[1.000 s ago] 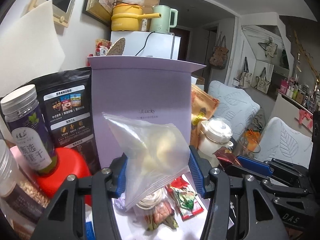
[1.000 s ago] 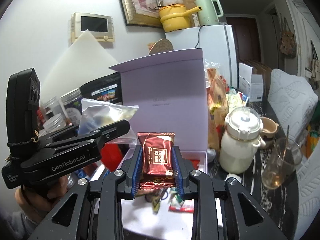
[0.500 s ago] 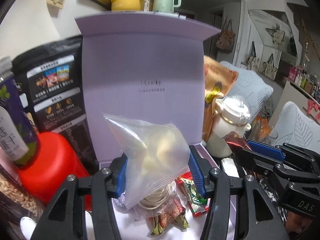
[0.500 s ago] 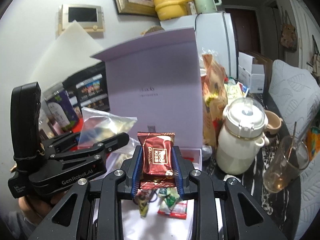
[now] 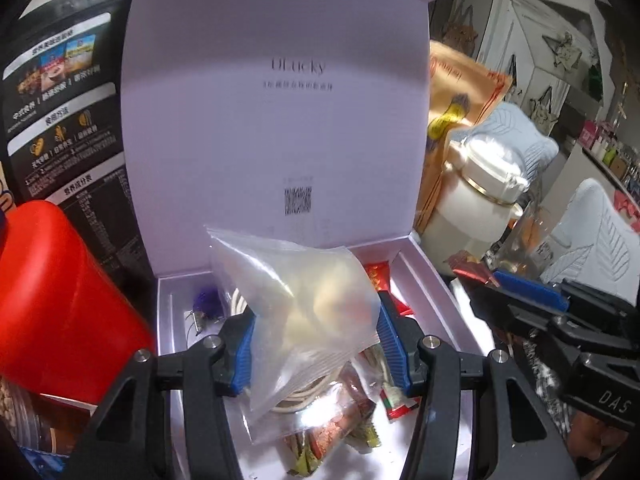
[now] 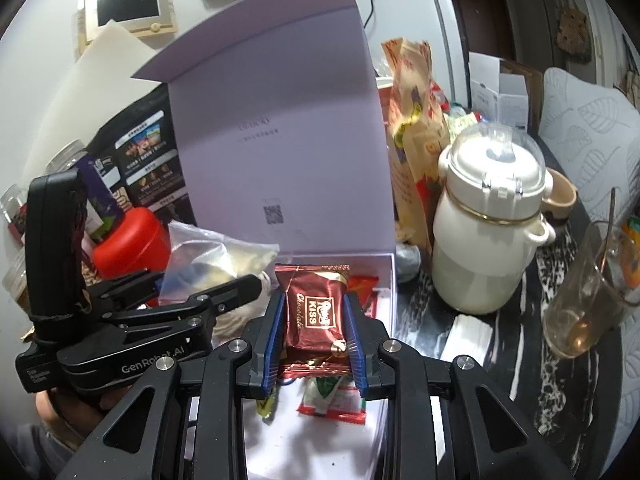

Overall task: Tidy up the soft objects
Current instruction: 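Lower both items into the lavender box and open both grippers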

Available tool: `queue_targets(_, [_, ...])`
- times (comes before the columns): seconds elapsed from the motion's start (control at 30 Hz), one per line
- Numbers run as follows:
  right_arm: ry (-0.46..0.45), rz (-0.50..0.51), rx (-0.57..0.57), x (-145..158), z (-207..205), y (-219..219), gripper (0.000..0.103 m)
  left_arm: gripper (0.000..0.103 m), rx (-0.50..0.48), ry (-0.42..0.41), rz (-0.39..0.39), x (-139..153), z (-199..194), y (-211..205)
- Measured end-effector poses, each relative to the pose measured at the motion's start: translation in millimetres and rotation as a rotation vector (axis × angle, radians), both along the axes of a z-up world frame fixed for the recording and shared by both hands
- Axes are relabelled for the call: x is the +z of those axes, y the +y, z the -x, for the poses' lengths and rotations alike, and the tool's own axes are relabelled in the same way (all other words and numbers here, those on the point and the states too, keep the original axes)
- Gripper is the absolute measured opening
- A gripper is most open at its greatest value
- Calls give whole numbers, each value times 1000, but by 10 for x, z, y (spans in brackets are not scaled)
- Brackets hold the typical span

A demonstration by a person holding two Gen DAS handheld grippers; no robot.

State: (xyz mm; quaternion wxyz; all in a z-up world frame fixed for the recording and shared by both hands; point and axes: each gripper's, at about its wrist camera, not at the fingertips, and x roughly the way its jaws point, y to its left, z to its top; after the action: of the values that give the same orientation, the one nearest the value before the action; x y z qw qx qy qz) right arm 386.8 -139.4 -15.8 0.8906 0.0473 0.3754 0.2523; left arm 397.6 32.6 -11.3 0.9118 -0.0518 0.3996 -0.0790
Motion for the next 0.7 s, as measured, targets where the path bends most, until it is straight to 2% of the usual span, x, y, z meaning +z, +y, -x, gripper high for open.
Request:
queue_targets(0.23, [32,13,-11,-123,-66,-16,29,53,-16,66,17,-167,-55,-38])
queue_targets(0.33, [36,35,-12,-177,-90,27,29,53,-15,82,-1,-231,-69,-60])
queue_targets(0.7, [87,106,6,-460,-188,201,29,53,35,173,-6,-456,-234,62])
